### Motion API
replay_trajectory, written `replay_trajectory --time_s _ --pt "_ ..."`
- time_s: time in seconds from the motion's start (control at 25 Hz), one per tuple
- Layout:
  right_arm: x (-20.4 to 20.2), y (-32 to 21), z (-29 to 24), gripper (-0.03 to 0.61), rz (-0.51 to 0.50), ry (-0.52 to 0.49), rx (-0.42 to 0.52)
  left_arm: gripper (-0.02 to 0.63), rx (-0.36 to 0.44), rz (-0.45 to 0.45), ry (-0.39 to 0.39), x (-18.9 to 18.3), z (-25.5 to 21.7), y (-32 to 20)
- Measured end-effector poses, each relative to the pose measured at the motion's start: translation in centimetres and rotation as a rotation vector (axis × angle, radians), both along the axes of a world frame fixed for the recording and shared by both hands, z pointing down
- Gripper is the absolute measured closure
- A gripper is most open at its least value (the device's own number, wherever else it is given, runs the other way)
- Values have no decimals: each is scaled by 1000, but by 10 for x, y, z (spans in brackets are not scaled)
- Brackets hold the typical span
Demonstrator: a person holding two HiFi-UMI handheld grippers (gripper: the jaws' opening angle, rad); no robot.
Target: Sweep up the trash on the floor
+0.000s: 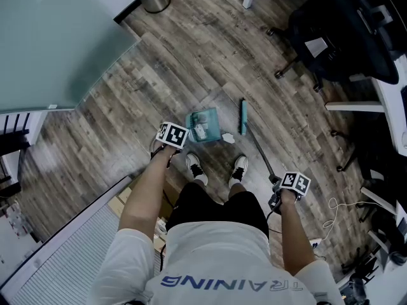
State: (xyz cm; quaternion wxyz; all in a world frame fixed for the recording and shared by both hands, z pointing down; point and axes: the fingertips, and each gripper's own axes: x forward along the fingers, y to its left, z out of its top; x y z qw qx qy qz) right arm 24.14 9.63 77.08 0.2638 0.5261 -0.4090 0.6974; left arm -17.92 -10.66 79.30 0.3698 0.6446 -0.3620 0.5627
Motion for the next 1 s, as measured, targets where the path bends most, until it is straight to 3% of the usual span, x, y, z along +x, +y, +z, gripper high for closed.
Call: replay_trajectory --time_s 0.2,0.36,0.56,0.68,0.84,1.0 --pt "38 23 0 469 4 132 -54 517 0 0 -2 0 1 1" --pt "38 41 5 469 -26 174 -96 517 0 1 -4 0 1 2" --pt "-2 44 14 469 -56 135 -89 517 3 2 -3 -1 0 1" --pt "-29 38 18 470 -14 104 -93 517 3 1 -4 0 0 2" --pt "-61 27 20 471 70 10 -85 517 6 0 -2 1 -1 3" --pt "-94 14 22 469 47 -103 -67 517 7 -1 -2 0 0 3"
